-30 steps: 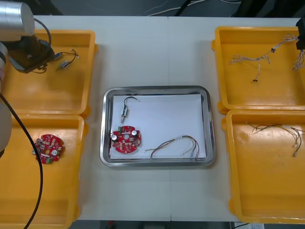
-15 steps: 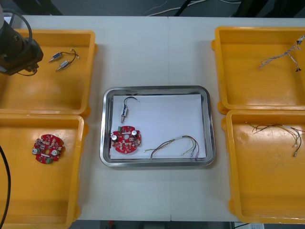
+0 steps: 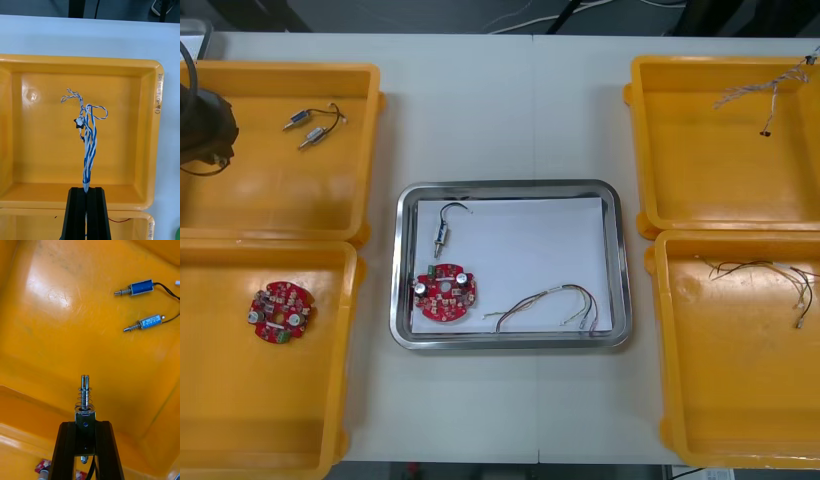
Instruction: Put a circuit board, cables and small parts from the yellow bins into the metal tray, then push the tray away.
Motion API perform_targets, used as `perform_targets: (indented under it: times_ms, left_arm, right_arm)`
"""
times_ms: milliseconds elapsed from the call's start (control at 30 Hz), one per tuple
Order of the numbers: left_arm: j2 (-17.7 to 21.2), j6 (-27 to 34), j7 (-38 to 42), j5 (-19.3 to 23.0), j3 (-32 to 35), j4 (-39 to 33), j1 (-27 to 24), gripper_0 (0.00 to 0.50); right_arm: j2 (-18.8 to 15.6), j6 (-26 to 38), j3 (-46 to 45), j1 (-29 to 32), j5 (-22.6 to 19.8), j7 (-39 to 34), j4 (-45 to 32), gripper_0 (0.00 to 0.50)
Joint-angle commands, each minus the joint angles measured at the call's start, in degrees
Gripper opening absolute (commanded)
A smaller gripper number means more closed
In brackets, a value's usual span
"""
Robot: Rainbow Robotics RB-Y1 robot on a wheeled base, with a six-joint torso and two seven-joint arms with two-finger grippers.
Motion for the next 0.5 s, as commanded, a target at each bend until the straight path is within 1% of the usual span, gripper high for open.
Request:
perform_targets:
  times_ms: [33,100,133,167,233,300,367,500]
  left_arm:
    - [2.8,2.6,-8.8,2.0,3.3,-5.2,1.6,0.0]
    - [2.8,3.3,-10.3,3.7,3.9,-5.7,1.7,0.0]
    - [2.8,3.8,-11.6,5.5,4.5,-5.8,1.7,0.0]
    - [2.8,4.0,-12.2,6.1,4.7,-5.7,1.7,0.0]
    - [2.8,5.0,-14.5,8.7,5.6,-5.9,1.7,0.0]
    - [2.9,5.0,-15.8,10.1,6.2,-6.5,1.8,0.0]
    - [2.9,5.0,-17.2,10.6,6.3,-8.3,2.2,0.0]
    - [3.5,5.0,-18.3,11.3,5.1,-14.8,5.4,0.0]
  right_arm:
    - [-2.2,0.2,-1.5,0.2,-1.0,0.3,-2.4,0.0]
    - [-2.1,0.2,-1.3,0.4,-1.0,0.2,-2.4,0.0]
    - [-1.9,0.2,-1.2,0.6,-1.0,0.1,-2.3,0.0]
    - [-1.9,0.2,-1.2,0.6,-1.0,0.0,-2.4,0.0]
    - [-1.4,0.2,-1.0,1.1,-1.0,-0.2,-2.3,0.0]
    - [-1.2,0.2,-0.9,1.4,-1.0,-0.3,-2.4,0.0]
    - [-0.9,0.2,-0.8,1.6,-1.1,-0.3,-2.4,0.0]
    - [-0.5,0.2,-0.3,2.0,-1.2,-0.5,-2.4,0.0]
